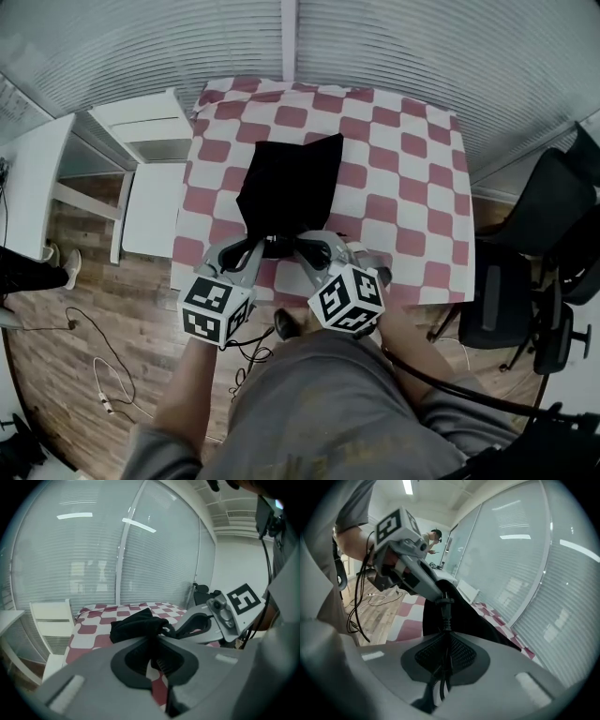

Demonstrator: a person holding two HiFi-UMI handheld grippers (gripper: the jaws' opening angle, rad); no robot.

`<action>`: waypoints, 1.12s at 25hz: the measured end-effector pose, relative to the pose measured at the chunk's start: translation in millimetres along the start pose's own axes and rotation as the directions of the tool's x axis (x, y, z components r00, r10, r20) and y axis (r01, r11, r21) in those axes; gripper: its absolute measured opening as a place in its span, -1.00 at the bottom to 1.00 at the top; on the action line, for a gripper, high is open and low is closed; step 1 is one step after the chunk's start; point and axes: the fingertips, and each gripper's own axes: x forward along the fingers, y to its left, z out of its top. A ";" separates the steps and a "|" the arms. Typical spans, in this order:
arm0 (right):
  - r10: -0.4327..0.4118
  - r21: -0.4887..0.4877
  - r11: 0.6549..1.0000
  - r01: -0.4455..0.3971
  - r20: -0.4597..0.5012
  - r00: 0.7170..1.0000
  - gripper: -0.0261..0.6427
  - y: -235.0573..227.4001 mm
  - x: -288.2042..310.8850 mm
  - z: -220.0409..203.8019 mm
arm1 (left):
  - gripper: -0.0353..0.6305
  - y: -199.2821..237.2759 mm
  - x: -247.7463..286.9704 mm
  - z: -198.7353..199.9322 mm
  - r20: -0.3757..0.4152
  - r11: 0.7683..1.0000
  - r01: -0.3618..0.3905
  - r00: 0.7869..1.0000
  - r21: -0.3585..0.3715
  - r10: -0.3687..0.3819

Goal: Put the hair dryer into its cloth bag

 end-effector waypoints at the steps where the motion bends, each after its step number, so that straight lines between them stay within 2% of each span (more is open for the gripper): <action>1: -0.001 0.020 1.000 0.002 -0.012 1.000 -0.78 -1.7 5.2 -1.3 | -0.87 -2.5 -0.9 -1.3 -0.003 1.000 0.000 1.000 0.027 0.000; 4: -0.009 0.114 0.993 0.013 -0.036 0.999 -0.78 -9.0 18.3 -4.2 | -0.87 -12.7 -1.3 -5.2 -0.010 0.993 0.014 1.000 0.116 -0.013; 7: -0.017 0.258 0.966 0.025 -0.031 0.999 -0.78 -19.6 24.7 -3.5 | -0.87 -23.8 -0.9 -14.2 -0.036 0.985 0.034 0.999 0.169 -0.028; 9: -0.034 0.367 0.929 0.041 -0.027 0.999 -0.78 -27.9 27.0 -4.0 | -0.87 -27.1 -1.2 -20.9 -0.043 0.984 0.038 0.999 0.174 -0.031; 12: -0.074 0.517 0.852 0.083 -0.038 0.997 -0.78 -36.7 32.2 -10.5 | -0.87 -29.6 0.2 -29.4 -0.047 0.986 0.045 0.998 0.158 -0.038; 13: -0.082 0.521 0.848 0.095 -0.048 0.996 -0.77 -36.1 35.3 -11.3 | -0.87 -30.7 1.8 -32.5 -0.053 0.987 0.048 0.998 0.155 -0.040; 17: -0.076 0.372 0.923 0.099 -0.077 0.994 -0.78 -21.5 52.7 -7.3 | -0.87 -29.4 9.0 -44.8 -0.076 0.991 0.029 0.997 0.127 -0.019; 19: -0.059 0.333 0.940 0.072 -0.049 0.997 -0.76 -17.2 54.5 -3.8 | -0.87 -26.0 10.8 -48.6 -0.071 0.995 0.009 0.997 0.095 -0.003; 22: -0.023 0.353 0.935 0.019 0.007 1.000 -0.64 -14.8 44.7 -6.6 | -0.87 -24.3 9.4 -48.6 -0.048 0.999 0.001 0.999 0.051 0.002; 26: 0.060 0.381 0.921 -0.075 0.052 0.997 -0.16 -9.6 28.0 -11.9 | -0.87 -19.2 6.4 -45.1 -0.026 1.000 -0.001 1.000 -0.002 0.001; 28: 0.096 0.352 0.928 -0.117 0.075 0.993 -0.16 -3.9 18.2 -9.4 | -0.87 -16.6 5.3 -46.3 -0.030 1.000 -0.002 1.000 -0.031 0.001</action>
